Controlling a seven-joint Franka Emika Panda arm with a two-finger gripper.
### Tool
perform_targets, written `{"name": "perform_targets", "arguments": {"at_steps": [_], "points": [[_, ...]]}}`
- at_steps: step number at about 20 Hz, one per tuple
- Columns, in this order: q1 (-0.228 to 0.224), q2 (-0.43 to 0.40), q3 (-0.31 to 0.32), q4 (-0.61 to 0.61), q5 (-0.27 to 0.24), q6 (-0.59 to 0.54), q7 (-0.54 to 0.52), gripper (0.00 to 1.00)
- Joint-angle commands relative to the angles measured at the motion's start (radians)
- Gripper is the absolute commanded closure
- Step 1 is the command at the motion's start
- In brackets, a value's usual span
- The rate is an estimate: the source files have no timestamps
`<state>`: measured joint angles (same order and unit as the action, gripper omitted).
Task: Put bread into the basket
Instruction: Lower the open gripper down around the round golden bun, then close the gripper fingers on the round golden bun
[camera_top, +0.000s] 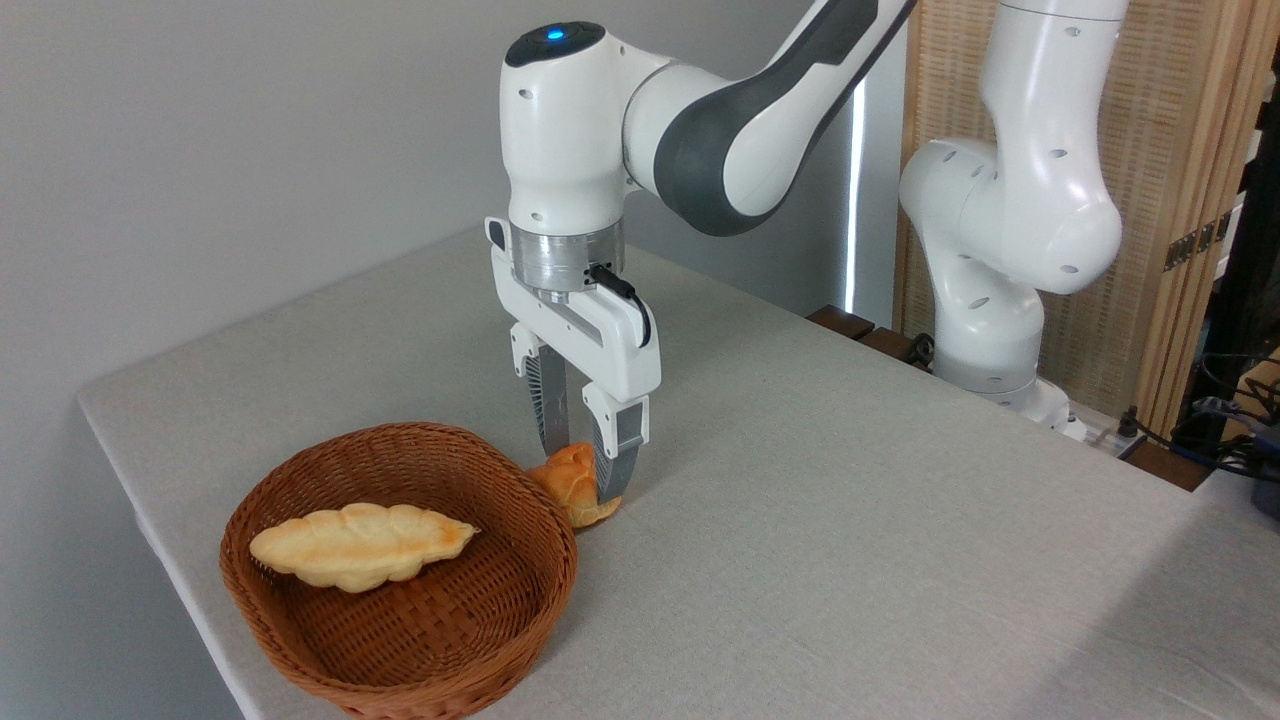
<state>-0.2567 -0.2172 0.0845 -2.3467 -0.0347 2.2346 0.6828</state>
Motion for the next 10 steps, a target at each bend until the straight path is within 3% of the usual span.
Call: {"name": "perform_targets", "arguments": {"at_steps": [1, 8, 10], "points": [[-0.013, -0.002, 0.006, -0.016, 0.004, 0.030, -0.019, 0.00], [-0.015, 0.010, 0.006, -0.020, 0.015, 0.030, -0.014, 0.00], [-0.015, 0.009, 0.006, -0.019, 0.015, 0.030, -0.011, 0.11]]}}
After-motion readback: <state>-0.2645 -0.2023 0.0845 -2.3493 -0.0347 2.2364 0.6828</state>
